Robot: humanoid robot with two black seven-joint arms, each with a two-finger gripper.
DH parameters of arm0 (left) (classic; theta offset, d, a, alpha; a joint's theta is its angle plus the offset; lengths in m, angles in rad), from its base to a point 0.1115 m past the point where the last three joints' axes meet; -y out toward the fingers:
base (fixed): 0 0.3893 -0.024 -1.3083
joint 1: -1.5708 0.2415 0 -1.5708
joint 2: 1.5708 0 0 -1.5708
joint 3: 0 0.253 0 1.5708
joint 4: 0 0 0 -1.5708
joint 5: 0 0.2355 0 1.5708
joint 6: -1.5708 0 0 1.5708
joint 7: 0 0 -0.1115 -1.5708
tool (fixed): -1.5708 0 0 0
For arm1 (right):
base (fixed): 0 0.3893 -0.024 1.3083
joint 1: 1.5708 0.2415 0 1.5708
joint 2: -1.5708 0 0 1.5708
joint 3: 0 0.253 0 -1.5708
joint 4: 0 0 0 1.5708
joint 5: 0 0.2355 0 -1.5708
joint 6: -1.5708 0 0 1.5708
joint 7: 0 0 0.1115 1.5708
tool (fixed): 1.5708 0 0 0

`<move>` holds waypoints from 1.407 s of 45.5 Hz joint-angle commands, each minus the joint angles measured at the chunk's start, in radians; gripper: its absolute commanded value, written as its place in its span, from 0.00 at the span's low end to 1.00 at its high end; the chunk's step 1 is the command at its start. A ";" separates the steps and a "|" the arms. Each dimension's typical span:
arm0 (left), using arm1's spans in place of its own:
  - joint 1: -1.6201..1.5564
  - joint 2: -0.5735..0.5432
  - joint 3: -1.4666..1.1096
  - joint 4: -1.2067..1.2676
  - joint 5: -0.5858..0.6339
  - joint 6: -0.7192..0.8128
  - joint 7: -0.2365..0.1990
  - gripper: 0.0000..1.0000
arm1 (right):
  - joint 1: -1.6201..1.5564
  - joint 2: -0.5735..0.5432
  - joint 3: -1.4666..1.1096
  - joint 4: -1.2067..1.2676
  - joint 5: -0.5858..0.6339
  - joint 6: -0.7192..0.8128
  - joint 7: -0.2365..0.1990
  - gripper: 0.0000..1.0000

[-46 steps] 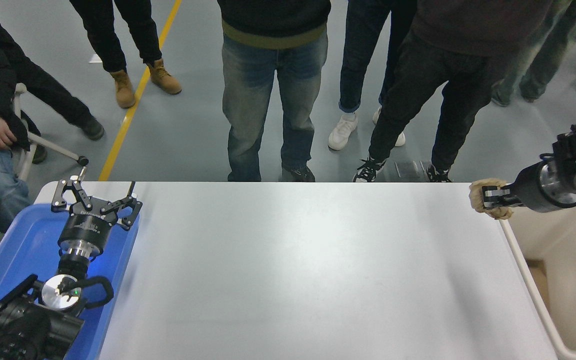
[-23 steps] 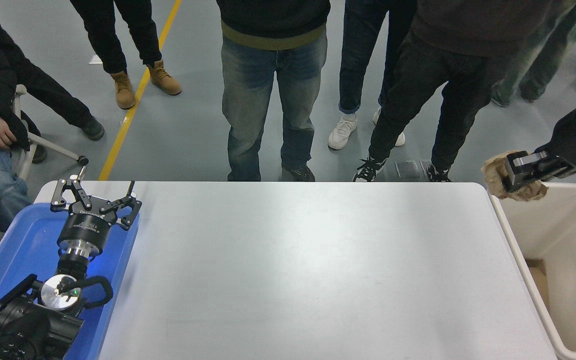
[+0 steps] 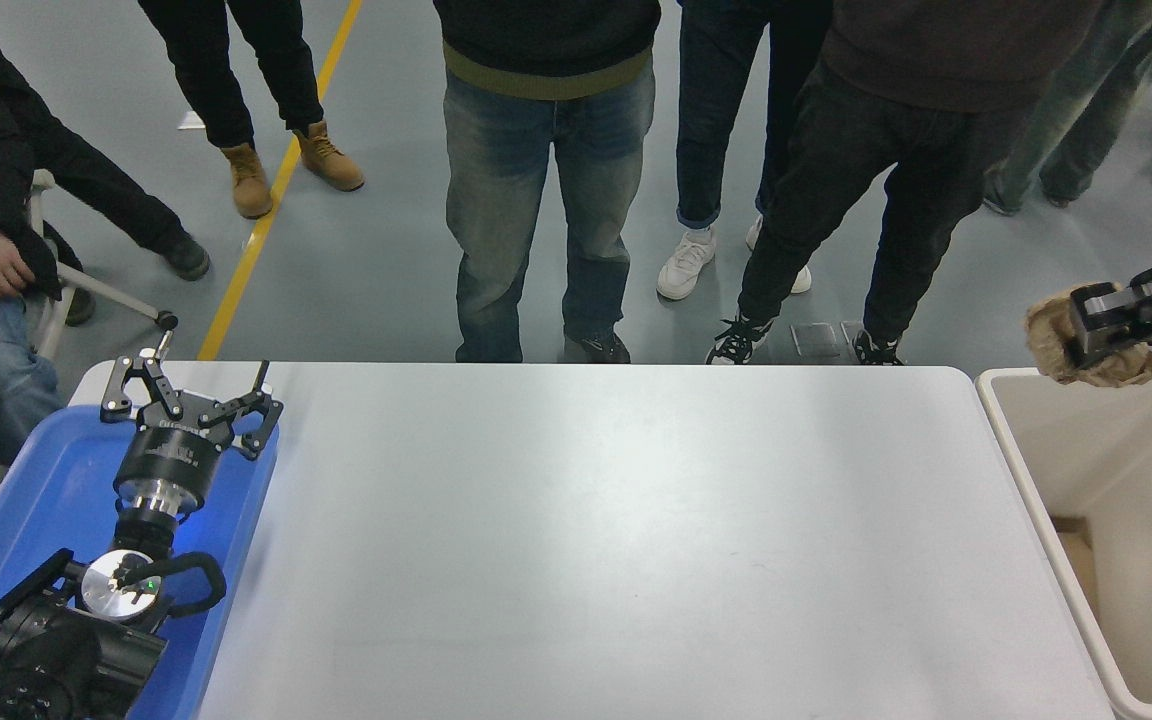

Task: Pick up paper ball place in dustbin

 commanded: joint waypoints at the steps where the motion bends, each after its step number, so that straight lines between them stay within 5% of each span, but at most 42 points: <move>1: 0.000 0.000 0.000 0.001 0.000 0.000 -0.001 0.99 | -0.403 -0.135 0.041 -0.308 -0.057 -0.293 0.002 0.00; 14: 0.000 0.000 0.000 0.001 0.000 0.000 -0.001 0.99 | -1.207 -0.166 0.558 -0.725 0.025 -0.592 0.000 0.00; 21: 0.000 0.000 0.000 0.001 -0.002 0.000 -0.001 0.99 | -1.585 0.053 0.972 -1.144 0.186 -0.625 0.000 0.00; 32: 0.000 0.000 0.000 0.001 -0.002 0.000 -0.003 0.99 | -1.680 0.202 1.026 -1.221 0.503 -0.629 -0.059 0.00; 64: 0.000 0.000 -0.002 0.001 -0.002 0.000 -0.003 0.99 | -1.694 0.241 1.028 -1.201 0.507 -0.674 -0.087 0.00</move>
